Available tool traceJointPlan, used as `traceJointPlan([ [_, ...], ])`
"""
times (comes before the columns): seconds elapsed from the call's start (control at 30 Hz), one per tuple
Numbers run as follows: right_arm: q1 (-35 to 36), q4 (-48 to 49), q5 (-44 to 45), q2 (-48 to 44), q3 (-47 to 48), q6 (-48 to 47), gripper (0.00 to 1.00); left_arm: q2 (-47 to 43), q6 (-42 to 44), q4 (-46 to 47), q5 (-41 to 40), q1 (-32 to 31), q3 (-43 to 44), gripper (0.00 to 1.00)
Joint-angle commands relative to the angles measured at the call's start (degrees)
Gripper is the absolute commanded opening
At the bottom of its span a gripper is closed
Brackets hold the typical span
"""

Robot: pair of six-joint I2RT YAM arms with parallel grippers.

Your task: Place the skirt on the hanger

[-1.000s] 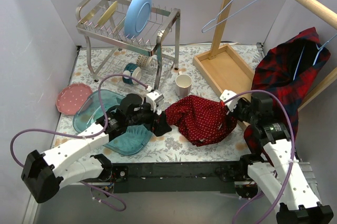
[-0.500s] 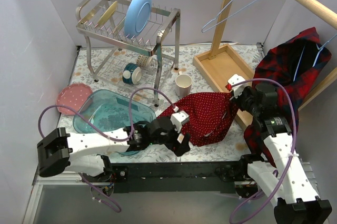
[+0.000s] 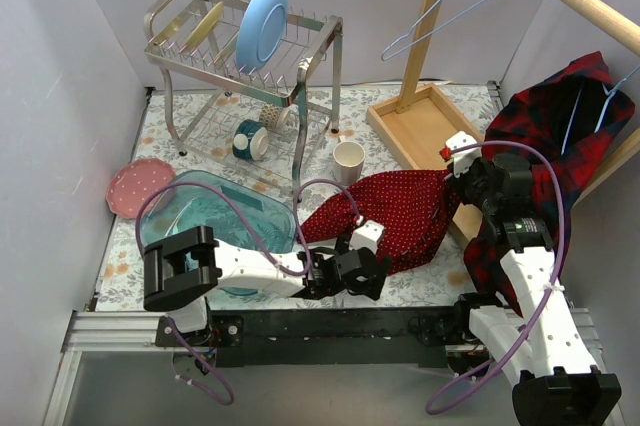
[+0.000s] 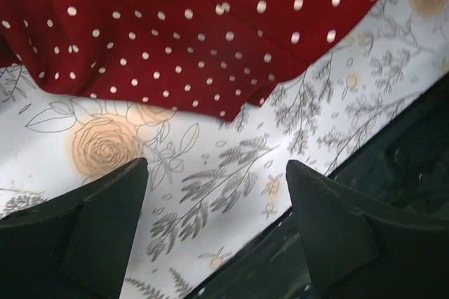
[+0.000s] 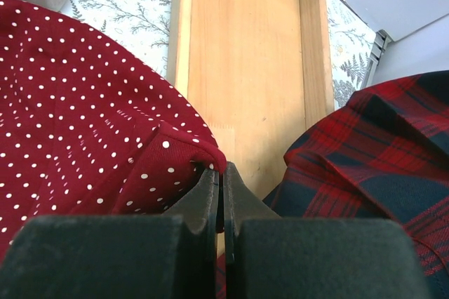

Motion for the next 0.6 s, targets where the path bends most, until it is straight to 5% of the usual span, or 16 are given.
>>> traceJointPlan([
  [0.0, -0.53, 4.14, -1.59, -0.61, -0.39, 0.94, 0.01, 2.22, -6.1, -0.51, -7.48, -0.93, 4.38, 0.78],
  [0.23, -0.71, 3.97, -2.82, -0.96, -0.92, 0.77, 0.01, 10.47, -10.68, -7.79, -14.33, -1.19, 11.32, 0.58],
  [0.37, -0.8, 3.79, -2.82, -1.4, -1.27, 0.42, 0.01, 11.89, -11.21, -10.35, -16.01, -1.11, 13.09, 0.39],
  [0.4, -0.8, 3.71, -2.91, -1.57, -1.45, 0.41, 0.01, 11.98, -11.47, -10.79, -16.44, -1.19, 13.26, 0.26],
  [0.5, -0.89, 3.7, -2.91, -1.84, -1.45, 0.33, 0.01, 12.16, -11.64, -11.76, -16.28, -1.19, 13.44, 0.07],
  [0.57, -0.89, 3.62, -2.99, -1.93, -1.45, 0.15, 0.01, 11.63, -11.29, -11.67, -15.4, -1.28, 13.18, 0.03],
])
